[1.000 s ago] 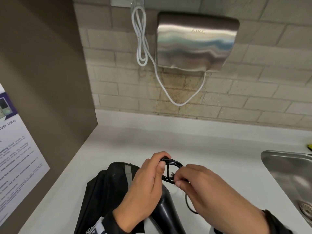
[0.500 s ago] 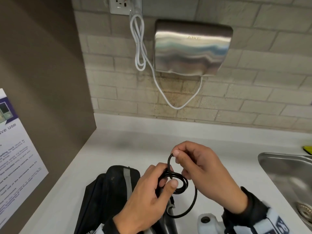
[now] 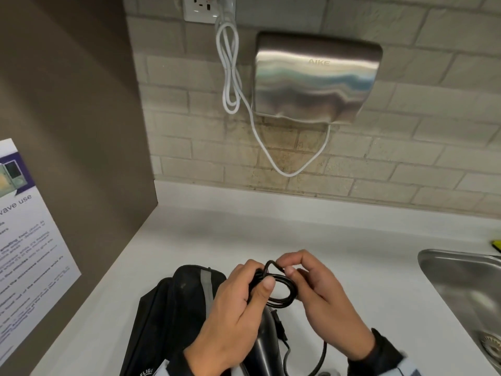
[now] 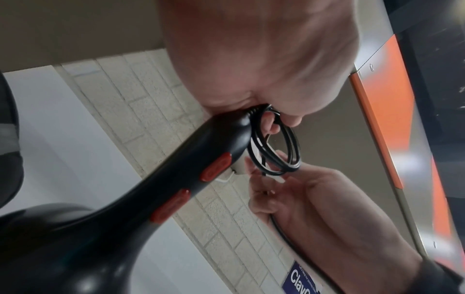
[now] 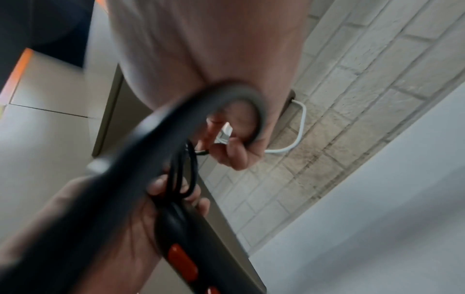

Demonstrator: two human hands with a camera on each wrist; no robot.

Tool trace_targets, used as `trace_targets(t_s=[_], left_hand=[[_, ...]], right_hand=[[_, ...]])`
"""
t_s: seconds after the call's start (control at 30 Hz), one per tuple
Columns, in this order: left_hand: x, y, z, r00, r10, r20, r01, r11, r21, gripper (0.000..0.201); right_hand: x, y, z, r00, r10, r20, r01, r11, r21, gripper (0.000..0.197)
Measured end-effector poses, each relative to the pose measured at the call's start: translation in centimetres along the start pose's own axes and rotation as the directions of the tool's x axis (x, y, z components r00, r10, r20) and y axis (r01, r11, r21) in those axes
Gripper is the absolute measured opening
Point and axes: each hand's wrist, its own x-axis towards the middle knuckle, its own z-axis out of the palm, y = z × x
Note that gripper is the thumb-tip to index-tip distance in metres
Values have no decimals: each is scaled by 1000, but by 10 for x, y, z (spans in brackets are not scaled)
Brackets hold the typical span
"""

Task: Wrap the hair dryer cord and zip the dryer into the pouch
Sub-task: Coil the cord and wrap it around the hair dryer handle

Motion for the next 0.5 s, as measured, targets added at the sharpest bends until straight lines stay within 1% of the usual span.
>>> trace_targets(t_s=[0.07,0.1,0.13,0.2,0.23,0.3,0.37,0.43,0.5], left_hand=[[0,-2,-2,1000,-19,-17,19,1000,-17,31],[0,-2,-3,999,-30,-22,29,999,-26,32],[0,-3,-3,999,-39,-27,38,999,-36,32],[2,-4,-4,998,-46,-32,44,998,-47,30],[2,-5,-4,998,-42,-36,40,998,-44,30],[2,-4,-4,998,-32,-46,30,999,-31,29],[0,-3,-3,998,-43,-53,41,998,-40,30],[-1,0,-3,996,-66,-54,62,995,-72,34],[-1,3,-2,996,-81,-44,74,987,-141,35]], right_hand=[[-7,4,2,1000,11,20,-15,985,172,26],[-11,5,3,999,5,49,-16,975,221,30],[-14,6,4,997,-8,78,-10,973,231,28],[-17,7,7,994,-28,106,6,980,200,15],[-17,8,7,994,-28,102,9,983,184,11],[-16,11,6,995,-20,93,4,985,172,10],[-14,7,4,994,12,111,-33,981,189,9],[-11,5,1,991,43,130,-67,981,183,7],[-7,4,-3,988,24,152,-44,990,131,7]])
